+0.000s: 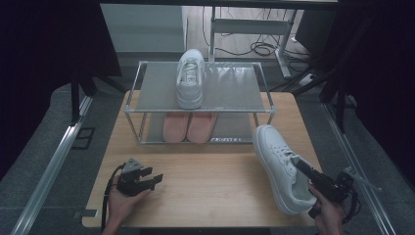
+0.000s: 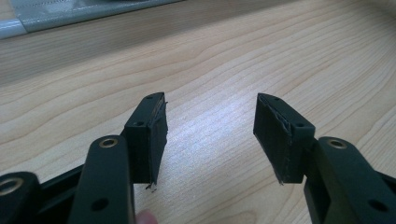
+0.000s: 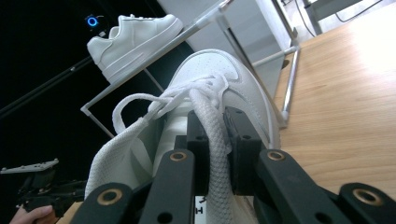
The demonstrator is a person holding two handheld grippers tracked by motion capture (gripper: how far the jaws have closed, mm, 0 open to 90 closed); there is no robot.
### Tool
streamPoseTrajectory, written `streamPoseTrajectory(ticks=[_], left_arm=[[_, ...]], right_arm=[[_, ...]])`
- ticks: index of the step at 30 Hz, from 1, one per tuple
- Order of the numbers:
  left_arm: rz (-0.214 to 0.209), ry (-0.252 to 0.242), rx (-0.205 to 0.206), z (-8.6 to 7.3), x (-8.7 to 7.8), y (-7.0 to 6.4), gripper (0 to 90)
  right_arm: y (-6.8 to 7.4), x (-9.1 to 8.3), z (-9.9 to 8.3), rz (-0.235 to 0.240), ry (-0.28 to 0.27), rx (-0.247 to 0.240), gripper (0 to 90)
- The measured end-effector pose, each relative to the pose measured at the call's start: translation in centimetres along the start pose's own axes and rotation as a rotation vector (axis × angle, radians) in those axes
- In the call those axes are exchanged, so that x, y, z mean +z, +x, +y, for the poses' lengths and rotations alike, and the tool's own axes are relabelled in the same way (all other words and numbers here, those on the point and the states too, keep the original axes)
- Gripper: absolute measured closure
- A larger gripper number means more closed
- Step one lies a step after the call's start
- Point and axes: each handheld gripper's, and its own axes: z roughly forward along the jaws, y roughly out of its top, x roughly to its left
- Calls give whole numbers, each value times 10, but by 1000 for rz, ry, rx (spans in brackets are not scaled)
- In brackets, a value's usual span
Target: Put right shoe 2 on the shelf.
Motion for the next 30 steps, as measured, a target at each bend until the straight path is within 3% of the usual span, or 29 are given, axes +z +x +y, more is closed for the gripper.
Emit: streamPoseTrajectory(ticks=[16, 30], left_arm=[[-2, -2, -6, 0, 0, 0, 451], [-2, -10, -7, 0, -2, 1, 451]], right_arm=[[19, 9, 1, 78, -43, 56, 812], [41, 22, 11, 147, -72, 56, 813]])
